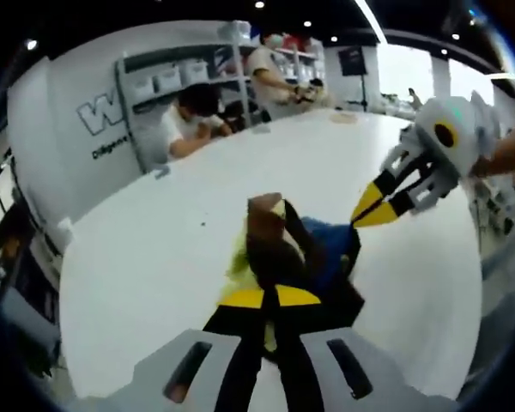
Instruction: Fold the garment on the visible template until the final outline fits inside the template.
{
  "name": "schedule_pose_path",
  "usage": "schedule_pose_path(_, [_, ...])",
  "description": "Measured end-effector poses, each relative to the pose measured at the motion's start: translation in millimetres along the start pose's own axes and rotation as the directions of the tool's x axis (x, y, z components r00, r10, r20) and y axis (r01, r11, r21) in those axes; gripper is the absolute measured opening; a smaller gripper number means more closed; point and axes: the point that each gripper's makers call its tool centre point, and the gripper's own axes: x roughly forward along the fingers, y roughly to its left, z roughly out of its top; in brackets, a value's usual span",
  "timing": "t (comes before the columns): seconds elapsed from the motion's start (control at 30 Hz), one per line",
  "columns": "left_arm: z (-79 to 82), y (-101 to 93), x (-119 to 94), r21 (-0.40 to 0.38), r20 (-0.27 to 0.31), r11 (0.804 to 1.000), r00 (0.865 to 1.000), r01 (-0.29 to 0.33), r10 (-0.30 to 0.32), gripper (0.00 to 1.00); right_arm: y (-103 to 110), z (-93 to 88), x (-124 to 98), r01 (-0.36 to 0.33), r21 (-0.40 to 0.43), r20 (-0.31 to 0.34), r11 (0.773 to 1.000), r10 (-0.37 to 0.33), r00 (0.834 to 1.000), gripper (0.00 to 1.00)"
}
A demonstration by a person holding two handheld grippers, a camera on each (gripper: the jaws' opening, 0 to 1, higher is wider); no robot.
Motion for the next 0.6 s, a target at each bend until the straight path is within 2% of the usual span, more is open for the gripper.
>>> schedule_pose_path(0.1, [0.4, 8.3, -6.4, -0.006, 0.005, 1.0, 1.0, -0.017, 0.017, 0.05, -11.6, 2.1, -11.7, 0.025, 0.016, 0.006, 1.0, -0.025, 1.0, 0.0])
schedule_pose_path(0.2, [10.1, 8.5, -15.7, -0.016, 0.016, 1.0, 1.0, -0.026, 0.026, 0.05, -20.3, 2.1, -25.2, 0.043, 0.006, -0.008, 0.999, -0.043, 0.999, 0.0])
schedule_pose_path(0.27, [12.7, 10.9, -23.9, -0.01, 0.016, 0.999, 0.999, -0.04, 0.04, 0.05, -31.5, 5.3, -42.5, 0.064, 0.022, 0.005, 0.998, -0.064, 0.998, 0.0])
schedule_pose_path(0.4, [23.6, 14.9, -42.7, 0.023, 0.035, 0.998, 0.998, -0.058, 0.057, 0.05, -38.6, 13.9, -63.8, 0.08, 0.046, 0.024, 0.996, -0.081, 0.996, 0.0])
schedule_pose_path(0.6, [40.7, 15.9, -64.0, 0.028, 0.066, 0.997, 0.996, -0.069, 0.067, 0.05, -49.3, 23.1, -86.8, 0.111, 0.059, 0.046, 0.992, -0.114, 0.992, 0.0])
